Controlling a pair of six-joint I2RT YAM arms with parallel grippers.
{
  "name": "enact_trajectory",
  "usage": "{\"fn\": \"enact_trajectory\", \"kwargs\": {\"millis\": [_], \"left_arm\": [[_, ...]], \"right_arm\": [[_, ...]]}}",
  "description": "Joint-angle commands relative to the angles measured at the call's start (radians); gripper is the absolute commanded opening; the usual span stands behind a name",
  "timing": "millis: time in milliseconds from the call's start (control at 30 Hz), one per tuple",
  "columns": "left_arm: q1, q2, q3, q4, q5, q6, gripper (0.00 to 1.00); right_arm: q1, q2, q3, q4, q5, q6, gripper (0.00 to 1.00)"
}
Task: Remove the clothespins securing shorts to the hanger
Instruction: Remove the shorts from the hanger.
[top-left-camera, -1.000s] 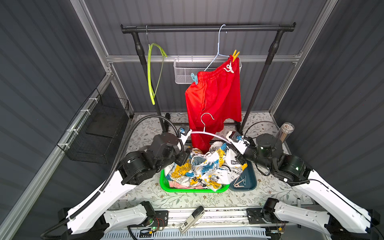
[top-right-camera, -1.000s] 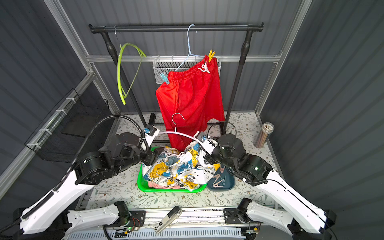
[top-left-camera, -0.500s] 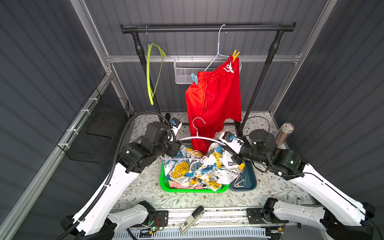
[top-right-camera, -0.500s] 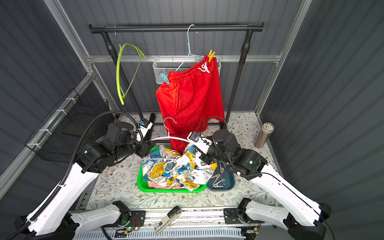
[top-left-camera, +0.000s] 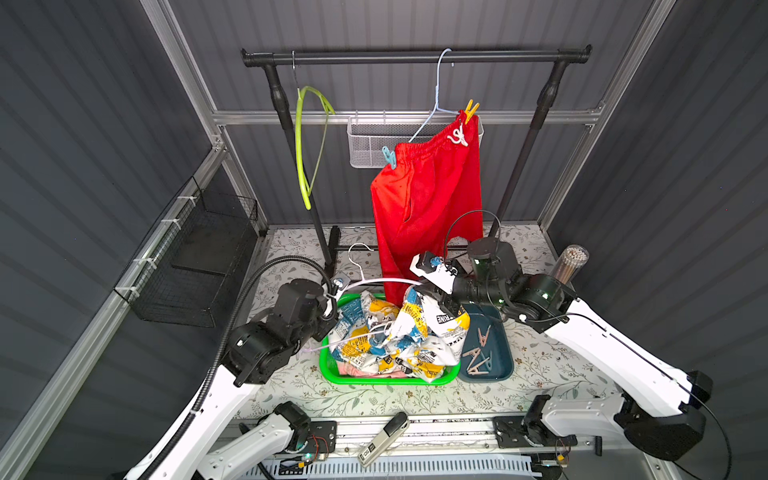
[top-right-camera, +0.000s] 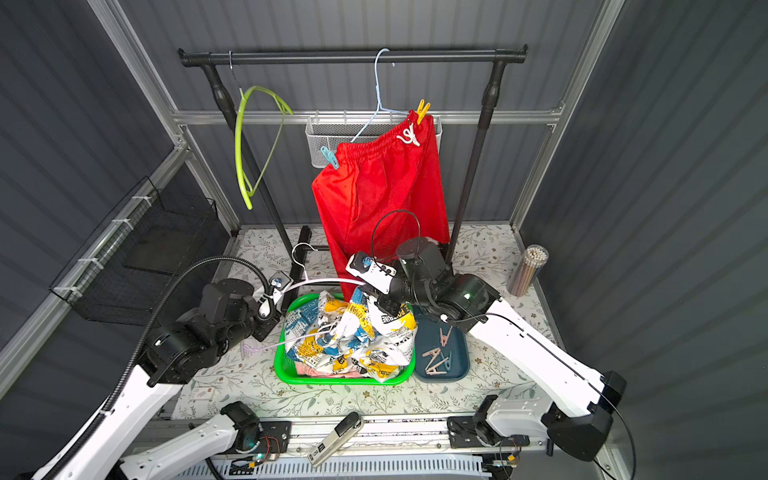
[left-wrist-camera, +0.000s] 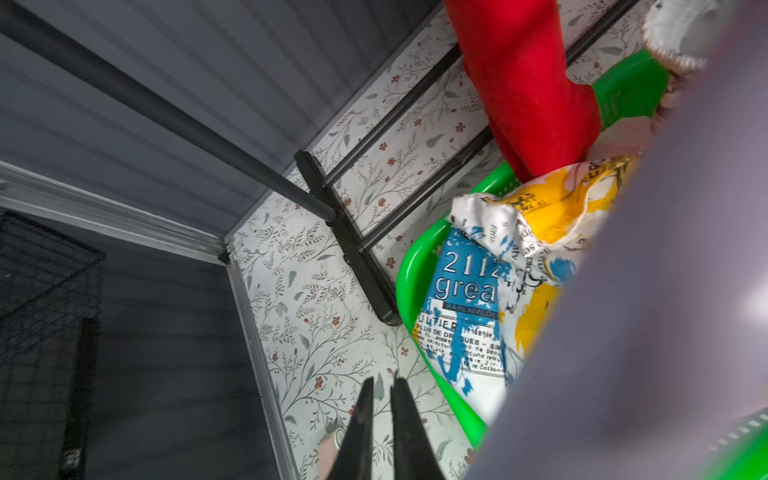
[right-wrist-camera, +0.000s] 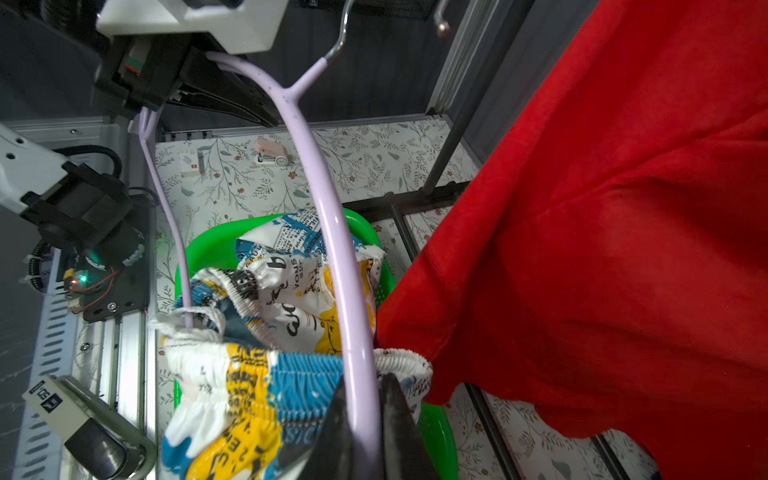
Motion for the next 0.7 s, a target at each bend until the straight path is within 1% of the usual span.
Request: {"fn": "enact_trajectory", "kwargs": {"millis": [0, 133, 233, 400, 533, 667], "left_arm": [[0.011, -0.042, 0.007, 0.141, -0.067, -0.103, 0.0], [0.011, -0.075, 0.015, 0.107, -0.083, -0.095, 0.0], [0.011, -0.092, 0.027, 0.085, -0.095, -0.097, 0.0], [0.011, -0.112, 0.04, 0.057, -0.102, -0.103, 0.0], [0.011, -0.122, 0.039, 0.052, -0.105, -0.111, 0.0], [0.012, -0.119, 0.033, 0.044, -0.11, -0.114, 0.0]], "right_arm": [[0.007, 0.015, 0.018, 0.151, -0.179, 0.14, 0.14], [0.0, 0.027, -0.028, 0.305, -0.255, 0.247, 0.2], [-0.008, 0.032, -0.067, 0.412, -0.302, 0.321, 0.21], [-0.023, 0.031, -0.126, 0.545, -0.315, 0.412, 0.23], [-0.034, 0.031, -0.155, 0.594, -0.324, 0.451, 0.16], [-0.062, 0.017, -0.204, 0.676, -0.356, 0.52, 0.14]]}}
